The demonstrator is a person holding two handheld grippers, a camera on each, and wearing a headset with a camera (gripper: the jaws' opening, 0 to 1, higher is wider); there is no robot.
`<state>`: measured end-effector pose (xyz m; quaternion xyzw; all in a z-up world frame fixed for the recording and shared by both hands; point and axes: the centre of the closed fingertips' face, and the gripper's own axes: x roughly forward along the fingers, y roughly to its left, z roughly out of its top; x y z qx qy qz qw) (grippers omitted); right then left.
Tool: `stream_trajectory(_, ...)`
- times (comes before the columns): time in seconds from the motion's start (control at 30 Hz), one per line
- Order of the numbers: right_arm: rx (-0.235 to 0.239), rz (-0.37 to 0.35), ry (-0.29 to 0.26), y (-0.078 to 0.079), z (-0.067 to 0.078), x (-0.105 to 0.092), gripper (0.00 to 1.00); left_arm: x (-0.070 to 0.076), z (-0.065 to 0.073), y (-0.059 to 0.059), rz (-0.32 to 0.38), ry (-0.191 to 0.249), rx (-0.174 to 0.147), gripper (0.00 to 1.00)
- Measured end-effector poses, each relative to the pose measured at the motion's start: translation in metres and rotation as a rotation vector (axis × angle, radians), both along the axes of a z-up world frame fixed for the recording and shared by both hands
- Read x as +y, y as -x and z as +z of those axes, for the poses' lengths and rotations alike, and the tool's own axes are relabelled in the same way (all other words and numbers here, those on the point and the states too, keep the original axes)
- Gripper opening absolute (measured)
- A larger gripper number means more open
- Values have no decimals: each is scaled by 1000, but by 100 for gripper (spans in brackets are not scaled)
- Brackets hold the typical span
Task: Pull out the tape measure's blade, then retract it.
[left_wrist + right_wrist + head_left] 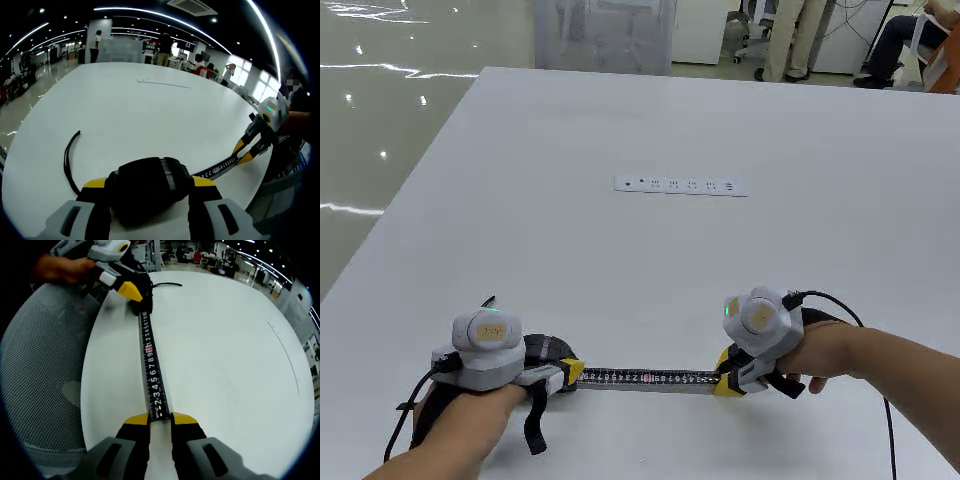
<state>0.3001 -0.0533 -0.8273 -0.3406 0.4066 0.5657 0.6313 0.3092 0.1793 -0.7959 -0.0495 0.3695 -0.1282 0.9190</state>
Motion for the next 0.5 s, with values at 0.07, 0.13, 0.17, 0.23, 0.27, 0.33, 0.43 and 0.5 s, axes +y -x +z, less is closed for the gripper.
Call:
stream_trajectory(0.07, 3, -3, -6, 0, 0, 3, 14, 0, 0, 0, -1, -1, 0, 59)
stream_trajectory(0.13, 4, -4, -10, 0, 0, 5, 14, 0, 0, 0, 0, 0, 0, 59)
stream_trajectory(0.17, 4, -5, -12, 0, 0, 6, 14, 0, 0, 0, 0, 0, 0, 59)
stream_trajectory(0.23, 3, -6, -15, 1, 0, 8, 14, 0, 0, 0, 0, 0, 0, 59)
stream_trajectory(0.27, 2, -3, -17, 0, 0, 9, 14, 0, 0, 0, 0, 0, 0, 59)
stream_trajectory(0.33, 3, -5, -20, 1, 1, 11, 14, 0, 0, 0, 0, 1, 1, 59)
stream_trajectory(0.43, 2, -4, -24, 0, 0, 13, 14, 0, 0, 1, 1, 1, 1, 59)
stream_trajectory(0.5, 1, -4, -26, 0, 0, 15, 14, 0, 0, 1, 0, 1, 0, 59)
